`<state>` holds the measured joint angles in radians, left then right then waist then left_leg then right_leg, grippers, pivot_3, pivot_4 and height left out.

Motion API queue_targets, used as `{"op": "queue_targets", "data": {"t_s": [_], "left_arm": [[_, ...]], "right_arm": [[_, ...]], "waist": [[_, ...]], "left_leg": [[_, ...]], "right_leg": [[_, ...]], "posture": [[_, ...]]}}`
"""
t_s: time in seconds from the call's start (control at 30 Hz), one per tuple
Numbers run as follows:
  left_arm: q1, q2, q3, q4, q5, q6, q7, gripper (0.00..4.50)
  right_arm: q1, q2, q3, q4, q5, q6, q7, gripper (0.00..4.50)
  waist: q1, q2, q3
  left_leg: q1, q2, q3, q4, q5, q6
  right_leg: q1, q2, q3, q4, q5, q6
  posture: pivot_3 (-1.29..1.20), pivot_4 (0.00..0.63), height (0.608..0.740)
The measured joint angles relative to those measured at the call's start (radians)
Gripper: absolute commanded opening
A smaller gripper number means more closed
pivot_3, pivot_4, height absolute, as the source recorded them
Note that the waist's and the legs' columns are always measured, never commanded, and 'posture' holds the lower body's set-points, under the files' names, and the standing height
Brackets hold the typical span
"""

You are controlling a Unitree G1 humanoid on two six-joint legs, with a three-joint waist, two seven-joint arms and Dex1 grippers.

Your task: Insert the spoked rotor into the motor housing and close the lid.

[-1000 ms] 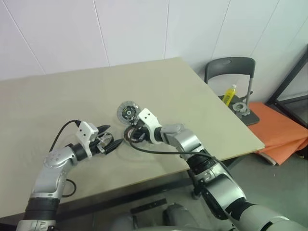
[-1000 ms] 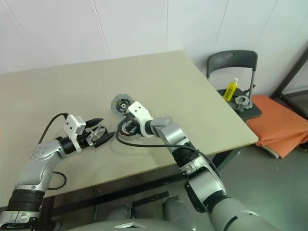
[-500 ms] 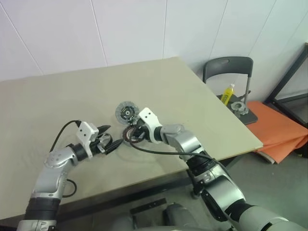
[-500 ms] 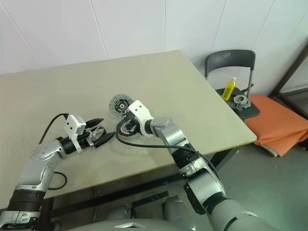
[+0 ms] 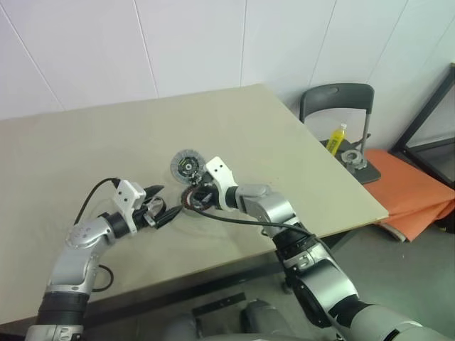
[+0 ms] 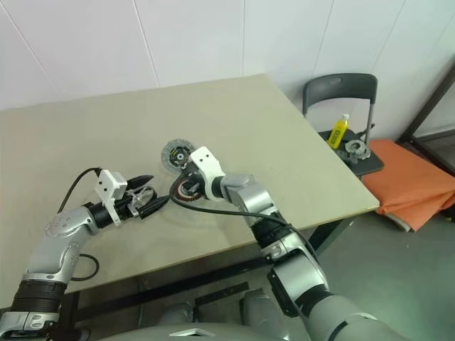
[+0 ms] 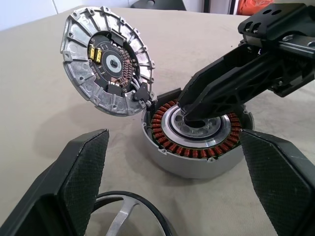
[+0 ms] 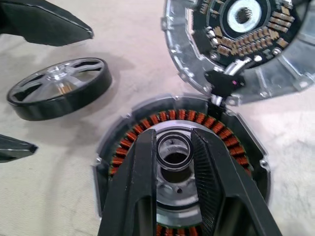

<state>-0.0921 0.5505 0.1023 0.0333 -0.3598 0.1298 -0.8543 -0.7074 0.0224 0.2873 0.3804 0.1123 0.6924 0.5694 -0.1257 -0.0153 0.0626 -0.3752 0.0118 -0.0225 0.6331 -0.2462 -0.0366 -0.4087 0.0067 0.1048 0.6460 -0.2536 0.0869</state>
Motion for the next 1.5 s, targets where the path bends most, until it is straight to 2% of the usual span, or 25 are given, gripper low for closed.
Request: {"op": "queue_targets", "data": {"t_s": [1.5], "left_arm": [[0.0, -0.001, 0.0, 0.011, 0.0, -0.001, -0.008, 4.5]], "right_arm": [[0.008, -0.013, 0.045, 0.007, -0.033, -0.023, 0.014, 0.68]], "waist": [[0.0, 0.0, 0.0]], "left_leg": [[0.0, 0.0, 0.0, 0.0, 0.0, 0.0]], "right_leg": [[0.0, 0.0, 0.0, 0.0, 0.0, 0.0]], "posture": [[0.0, 0.0, 0.74]]}}
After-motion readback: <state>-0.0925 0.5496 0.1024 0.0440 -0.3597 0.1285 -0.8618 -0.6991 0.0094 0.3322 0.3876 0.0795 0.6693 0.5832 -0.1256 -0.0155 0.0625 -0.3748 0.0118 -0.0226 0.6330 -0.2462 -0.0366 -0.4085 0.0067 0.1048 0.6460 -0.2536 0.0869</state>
